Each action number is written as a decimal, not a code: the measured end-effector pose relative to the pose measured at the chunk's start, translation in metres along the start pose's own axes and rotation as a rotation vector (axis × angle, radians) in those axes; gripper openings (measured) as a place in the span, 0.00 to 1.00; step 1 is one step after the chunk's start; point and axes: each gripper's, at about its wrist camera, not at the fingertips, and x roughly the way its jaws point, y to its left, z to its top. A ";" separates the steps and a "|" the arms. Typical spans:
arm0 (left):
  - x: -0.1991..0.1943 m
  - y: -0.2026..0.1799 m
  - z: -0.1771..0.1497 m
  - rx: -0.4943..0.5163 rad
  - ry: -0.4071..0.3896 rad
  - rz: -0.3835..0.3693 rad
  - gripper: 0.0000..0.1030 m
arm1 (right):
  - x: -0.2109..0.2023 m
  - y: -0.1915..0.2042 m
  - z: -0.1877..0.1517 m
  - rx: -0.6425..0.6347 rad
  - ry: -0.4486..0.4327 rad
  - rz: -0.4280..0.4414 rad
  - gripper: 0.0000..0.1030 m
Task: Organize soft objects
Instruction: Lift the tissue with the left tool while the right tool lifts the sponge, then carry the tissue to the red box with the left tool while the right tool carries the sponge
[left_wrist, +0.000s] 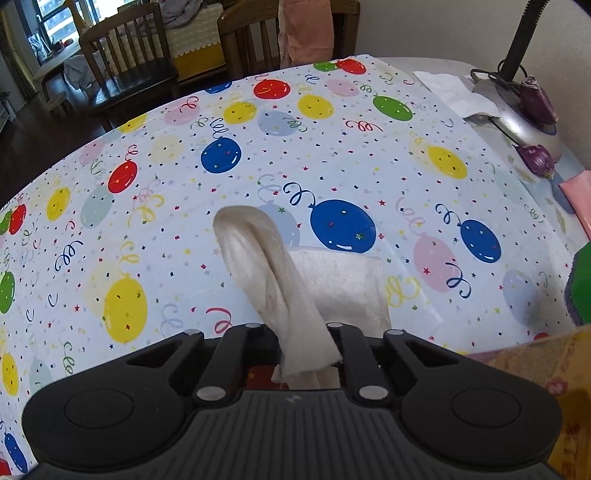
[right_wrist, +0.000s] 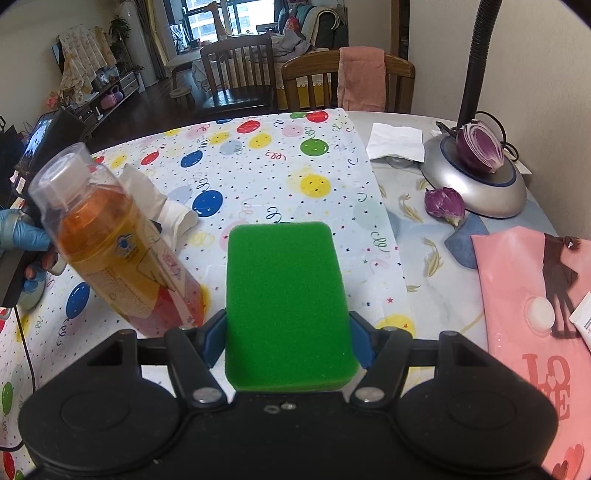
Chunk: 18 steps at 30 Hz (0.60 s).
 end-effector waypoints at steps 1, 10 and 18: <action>-0.003 0.000 -0.002 0.001 -0.005 -0.004 0.10 | -0.001 0.001 0.000 -0.001 0.000 -0.002 0.64; -0.049 0.024 -0.014 -0.015 -0.055 -0.045 0.10 | -0.037 0.017 -0.009 0.011 -0.044 -0.002 0.64; -0.101 0.048 -0.035 -0.046 -0.086 -0.089 0.10 | -0.086 0.046 -0.010 -0.002 -0.113 0.016 0.64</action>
